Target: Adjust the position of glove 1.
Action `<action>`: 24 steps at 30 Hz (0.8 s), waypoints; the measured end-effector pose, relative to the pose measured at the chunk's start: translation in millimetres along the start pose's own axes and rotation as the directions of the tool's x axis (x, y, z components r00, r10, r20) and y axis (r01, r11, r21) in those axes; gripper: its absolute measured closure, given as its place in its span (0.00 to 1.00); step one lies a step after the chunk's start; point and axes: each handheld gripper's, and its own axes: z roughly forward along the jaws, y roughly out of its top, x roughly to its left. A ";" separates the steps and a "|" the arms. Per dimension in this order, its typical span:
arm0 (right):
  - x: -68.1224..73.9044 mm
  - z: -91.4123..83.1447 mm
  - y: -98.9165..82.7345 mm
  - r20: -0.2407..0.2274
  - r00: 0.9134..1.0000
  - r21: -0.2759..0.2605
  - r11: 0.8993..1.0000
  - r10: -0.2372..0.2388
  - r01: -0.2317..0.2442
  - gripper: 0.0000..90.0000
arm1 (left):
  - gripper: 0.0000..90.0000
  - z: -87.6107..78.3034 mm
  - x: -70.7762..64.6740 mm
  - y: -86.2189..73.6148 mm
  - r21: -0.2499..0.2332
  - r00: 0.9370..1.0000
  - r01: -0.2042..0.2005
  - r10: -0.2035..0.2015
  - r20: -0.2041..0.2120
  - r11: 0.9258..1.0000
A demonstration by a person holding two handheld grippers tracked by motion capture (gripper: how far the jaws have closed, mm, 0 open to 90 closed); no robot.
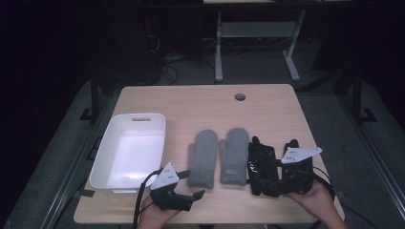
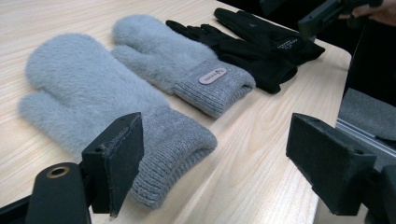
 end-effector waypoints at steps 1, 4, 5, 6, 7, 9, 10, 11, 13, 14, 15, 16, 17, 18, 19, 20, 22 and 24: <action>-0.1 1.5 4.0 -0.004 1.000 0.006 1.000 -0.007 0.007 0.20 | 0.21 -0.1 -0.4 0.1 0.000 1.000 0.000 0.000 0.000 1.000; 0.0 5.9 15.2 -0.013 1.000 0.020 0.999 -0.026 0.026 0.20 | 0.21 -0.4 -0.2 -0.3 -0.009 1.000 0.004 -0.004 0.002 1.000; -0.4 8.1 20.1 -0.020 0.999 0.025 0.999 -0.033 0.033 0.20 | 0.21 0.1 0.0 -0.4 -0.006 1.000 0.007 -0.007 0.006 1.000; -0.5 9.6 24.0 -0.024 0.999 0.032 0.999 -0.038 0.039 0.20 | 0.21 0.6 0.0 -0.7 -0.002 1.000 0.002 -0.002 0.002 1.000; -0.7 11.4 27.7 -0.027 0.999 0.038 0.998 -0.046 0.047 0.20 | 0.21 1.0 -0.5 -1.1 0.001 1.000 0.000 0.000 -0.001 1.000; -1.2 14.4 33.1 -0.037 0.998 0.047 0.997 -0.055 0.057 0.20 | 0.21 2.0 -1.4 -1.5 0.002 1.000 0.000 0.000 0.003 1.000; -1.2 16.6 36.5 -0.041 0.998 0.058 0.997 -0.055 0.057 0.20 | 0.21 2.4 -2.0 -1.6 0.003 1.000 -0.001 0.001 0.004 1.000; -2.0 18.5 38.8 -0.046 0.997 0.062 0.996 -0.061 0.063 0.20 | 0.21 2.7 -2.2 -1.6 0.005 1.000 -0.009 0.009 0.005 1.000; -2.9 22.2 43.4 -0.050 0.996 0.071 0.994 -0.073 0.077 0.20 | 0.21 3.4 -2.9 -1.6 0.004 1.000 -0.024 0.024 0.004 1.000; -3.1 23.9 45.6 -0.059 0.996 0.073 0.995 -0.070 0.075 0.20 | 0.21 3.5 -2.9 -1.5 0.006 1.000 -0.026 0.026 0.003 1.000; -3.5 25.3 47.4 -0.059 0.996 0.081 0.994 -0.074 0.078 0.20 | 0.21 3.4 -2.8 -1.4 0.006 1.000 -0.025 0.025 0.004 1.000; -3.4 27.3 50.3 -0.059 0.996 0.089 0.993 -0.071 0.076 0.20 | 0.21 3.4 -2.8 -1.4 0.004 1.000 -0.022 0.022 0.004 1.000; -4.3 28.7 51.9 -0.063 0.995 0.087 0.992 -0.082 0.087 0.20 | 0.21 3.0 -3.1 -1.4 0.001 1.000 -0.012 0.012 0.003 1.000; -4.4 31.1 55.4 -0.071 0.994 0.091 0.992 -0.081 0.087 0.20 | 0.21 2.6 -2.9 -1.3 0.003 1.000 -0.013 0.013 0.002 1.000; -4.4 32.3 57.4 -0.078 0.993 0.097 0.991 -0.083 0.091 0.20 | 0.21 2.1 -2.7 -1.3 0.000 1.000 -0.013 0.013 0.000 1.000; -4.7 34.3 59.5 -0.086 0.992 0.096 0.990 -0.093 0.101 0.20 | 0.21 1.6 -2.6 -1.3 -0.005 1.000 -0.017 0.017 -0.003 1.000; -4.3 38.6 63.4 -0.094 0.991 0.113 0.988 -0.092 0.102 0.20 | 0.21 0.5 -2.6 -0.9 -0.012 1.000 -0.013 0.013 -0.002 1.000; -4.1 42.9 66.5 -0.094 0.990 0.122 0.986 -0.106 0.117 0.20 | 0.21 0.0 -2.5 -0.7 -0.013 1.000 -0.015 0.015 -0.006 1.000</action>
